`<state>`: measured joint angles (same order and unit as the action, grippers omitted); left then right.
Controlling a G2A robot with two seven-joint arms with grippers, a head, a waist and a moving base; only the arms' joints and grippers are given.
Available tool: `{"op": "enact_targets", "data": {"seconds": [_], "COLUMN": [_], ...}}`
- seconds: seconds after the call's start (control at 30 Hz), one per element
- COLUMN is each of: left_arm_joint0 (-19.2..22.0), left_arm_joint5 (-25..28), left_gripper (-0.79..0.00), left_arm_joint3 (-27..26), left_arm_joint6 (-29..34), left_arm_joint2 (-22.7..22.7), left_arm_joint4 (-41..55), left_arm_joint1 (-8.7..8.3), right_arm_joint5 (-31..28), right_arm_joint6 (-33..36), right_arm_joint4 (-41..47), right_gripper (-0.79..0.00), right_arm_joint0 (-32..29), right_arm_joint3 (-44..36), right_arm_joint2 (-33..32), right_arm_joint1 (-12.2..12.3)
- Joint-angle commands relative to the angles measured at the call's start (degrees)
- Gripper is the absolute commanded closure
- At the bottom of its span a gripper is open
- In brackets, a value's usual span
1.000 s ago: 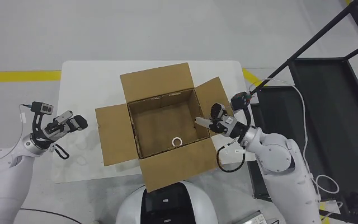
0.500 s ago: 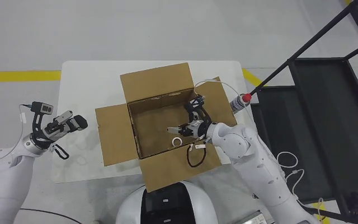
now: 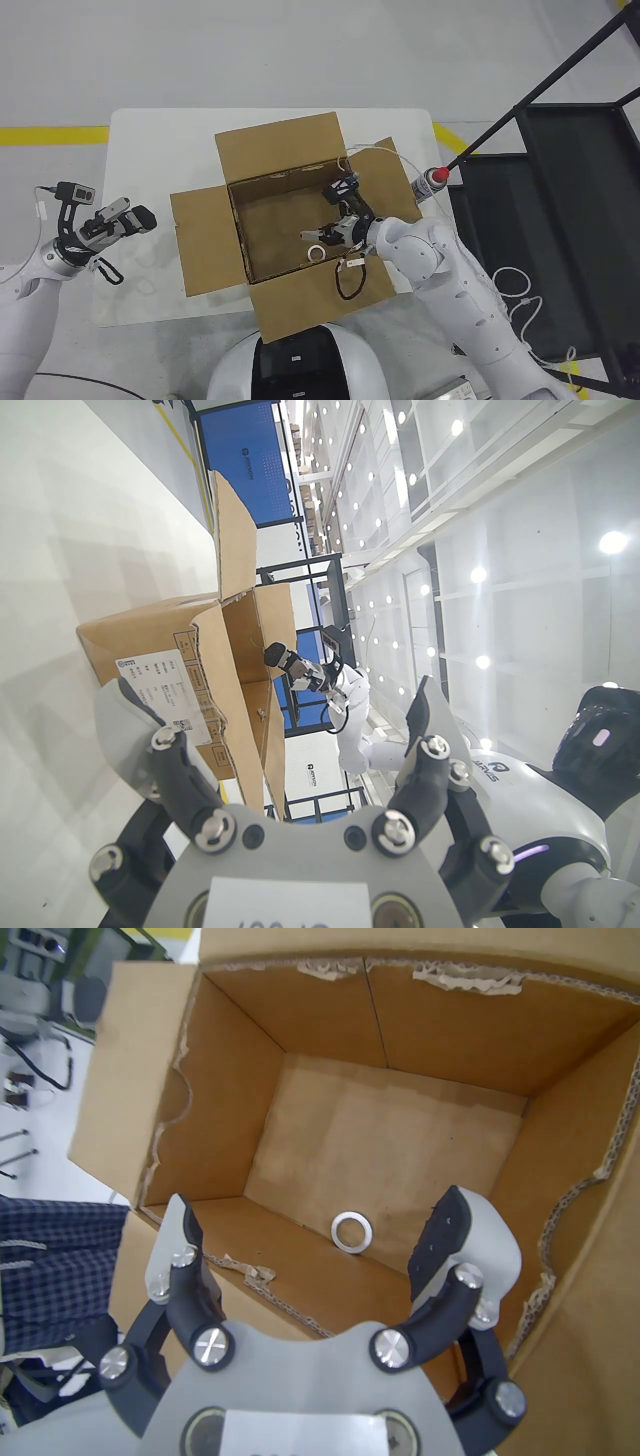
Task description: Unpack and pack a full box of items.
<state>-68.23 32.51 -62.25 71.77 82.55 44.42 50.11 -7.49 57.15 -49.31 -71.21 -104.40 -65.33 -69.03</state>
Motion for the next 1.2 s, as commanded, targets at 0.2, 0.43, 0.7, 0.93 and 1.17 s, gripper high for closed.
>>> {"op": "enact_targets", "data": {"seconds": [0.2, 0.43, 0.7, 0.93, 1.17], "left_arm_joint0": [0.00, 0.00, 0.00, 0.00, 0.00], "left_arm_joint5": [0.00, 0.00, 0.00, 0.00, 0.00], "left_gripper": [-0.785, -0.785, -0.785, -0.785, -0.785], "left_arm_joint3": [0.00, 0.00, 0.00, 0.00, 0.00], "left_arm_joint6": [0.00, 0.00, 0.00, 0.00, 0.00], "left_arm_joint2": [0.00, 0.00, 0.00, 0.00, 0.00], "left_arm_joint4": [0.00, 0.00, 0.00, 0.00, 0.00], "left_arm_joint1": [0.00, 0.00, 0.00, 0.00, 0.00], "right_arm_joint5": [2.63, -3.00, -6.10, -9.29, -11.15], "right_arm_joint6": [12.65, 14.18, 13.26, 13.99, 14.04], "right_arm_joint4": [3.08, 0.47, -0.84, 0.85, 2.39], "right_gripper": [-0.785, -0.329, -0.252, -0.228, -0.314], "right_arm_joint0": [15.15, 20.59, 24.14, 27.16, 29.94], "right_arm_joint3": [11.20, 21.70, 29.36, 36.02, 41.25], "right_arm_joint2": [10.49, 16.55, 21.03, 24.92, 28.16], "right_arm_joint1": [-2.39, -3.58, -4.96, -6.63, -8.46]}}
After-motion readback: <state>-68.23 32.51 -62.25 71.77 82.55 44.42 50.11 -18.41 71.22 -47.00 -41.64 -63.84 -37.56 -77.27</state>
